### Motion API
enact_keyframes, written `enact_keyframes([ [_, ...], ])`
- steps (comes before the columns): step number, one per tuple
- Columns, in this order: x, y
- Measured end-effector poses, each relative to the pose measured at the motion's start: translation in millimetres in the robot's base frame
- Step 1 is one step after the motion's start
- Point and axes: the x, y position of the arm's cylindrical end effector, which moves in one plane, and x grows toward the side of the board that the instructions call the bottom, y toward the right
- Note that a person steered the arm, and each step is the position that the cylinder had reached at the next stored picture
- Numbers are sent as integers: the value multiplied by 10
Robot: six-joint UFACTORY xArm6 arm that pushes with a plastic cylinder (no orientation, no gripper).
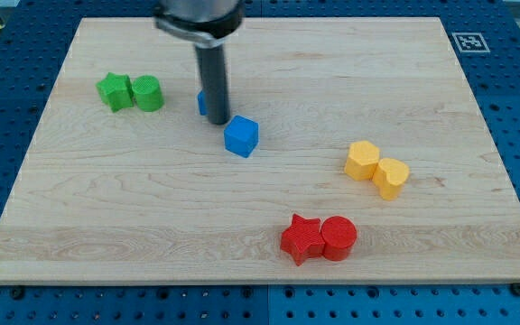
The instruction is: Place the blue triangle to the center of the board
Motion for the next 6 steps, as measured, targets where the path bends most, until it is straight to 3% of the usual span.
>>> enact_keyframes([
  [1, -28, 341],
  [3, 294, -361],
  [4, 148, -657],
  [6, -455, -182],
])
